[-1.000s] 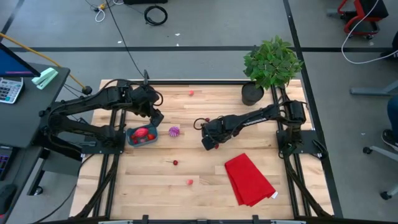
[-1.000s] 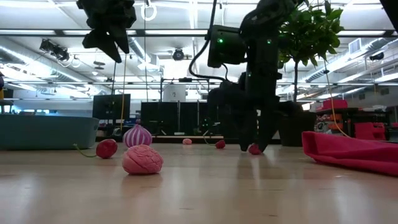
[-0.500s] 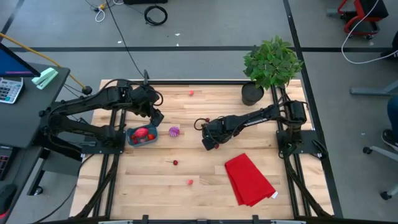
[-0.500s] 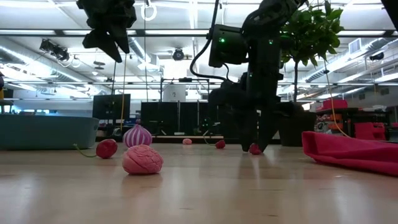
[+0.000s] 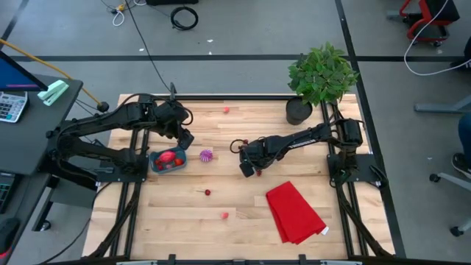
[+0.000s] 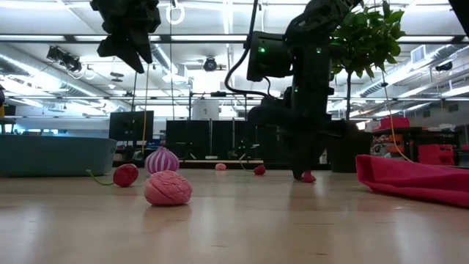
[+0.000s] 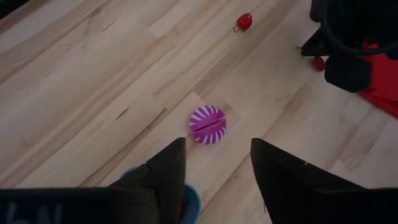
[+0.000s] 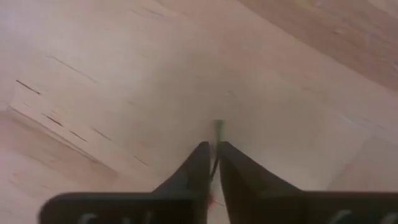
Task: Pick and placing Produce into tupperware
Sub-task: Put the right red cherry into the blue bin
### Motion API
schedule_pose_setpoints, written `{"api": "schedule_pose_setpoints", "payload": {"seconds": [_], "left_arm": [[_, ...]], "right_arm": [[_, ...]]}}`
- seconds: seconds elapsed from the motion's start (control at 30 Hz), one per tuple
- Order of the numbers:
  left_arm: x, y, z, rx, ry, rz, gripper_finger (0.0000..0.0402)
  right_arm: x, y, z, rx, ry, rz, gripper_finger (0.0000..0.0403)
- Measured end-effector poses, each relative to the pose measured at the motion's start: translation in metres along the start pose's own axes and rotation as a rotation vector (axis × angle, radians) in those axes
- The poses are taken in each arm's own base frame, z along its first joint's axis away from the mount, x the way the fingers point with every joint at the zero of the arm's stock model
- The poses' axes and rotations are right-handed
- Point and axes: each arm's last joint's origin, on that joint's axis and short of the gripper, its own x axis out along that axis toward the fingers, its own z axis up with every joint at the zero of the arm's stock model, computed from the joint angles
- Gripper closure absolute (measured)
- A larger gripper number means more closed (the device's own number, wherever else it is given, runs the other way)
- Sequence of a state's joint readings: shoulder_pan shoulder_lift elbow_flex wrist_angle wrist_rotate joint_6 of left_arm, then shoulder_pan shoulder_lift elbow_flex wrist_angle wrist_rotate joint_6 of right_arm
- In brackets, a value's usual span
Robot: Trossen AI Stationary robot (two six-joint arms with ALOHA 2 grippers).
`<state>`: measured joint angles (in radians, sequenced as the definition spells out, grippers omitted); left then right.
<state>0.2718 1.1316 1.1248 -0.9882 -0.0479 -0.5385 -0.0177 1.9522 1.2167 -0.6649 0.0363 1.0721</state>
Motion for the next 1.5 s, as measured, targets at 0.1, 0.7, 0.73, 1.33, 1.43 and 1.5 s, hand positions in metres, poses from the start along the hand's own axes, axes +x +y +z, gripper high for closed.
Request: {"api": "schedule_pose_setpoints", "payload": {"seconds": [0.1, 0.7, 0.73, 1.33, 1.43, 1.5], "left_arm": [[0.000, 0.000, 0.000, 0.000, 0.000, 0.000, 0.0220], [-0.095, -0.007, 0.042, 0.048, -0.251, -0.089, 0.0230], [-0.103, -0.007, 0.045, 0.059, -0.281, -0.094, 0.0229], [-0.180, 0.010, 0.068, 0.030, -0.612, -0.079, 0.0228], [-0.180, 0.010, 0.068, 0.026, -0.612, -0.076, 0.0228], [-0.180, 0.010, 0.068, 0.026, -0.612, -0.075, 0.0228]], "right_arm": [[0.000, 0.001, 0.000, -0.005, -0.002, 0.007, 0.0390], [-0.083, 0.003, 0.050, -0.176, -0.349, 0.433, 0.0400], [-0.095, 0.004, 0.054, -0.194, -0.405, 0.482, 0.0399], [-0.170, 0.020, 0.072, -0.358, -0.817, 0.713, 0.0400], [-0.176, 0.034, 0.080, -0.400, -0.827, 0.735, 0.0400], [-0.179, 0.045, 0.088, -0.440, -0.830, 0.734, 0.0400]]}}
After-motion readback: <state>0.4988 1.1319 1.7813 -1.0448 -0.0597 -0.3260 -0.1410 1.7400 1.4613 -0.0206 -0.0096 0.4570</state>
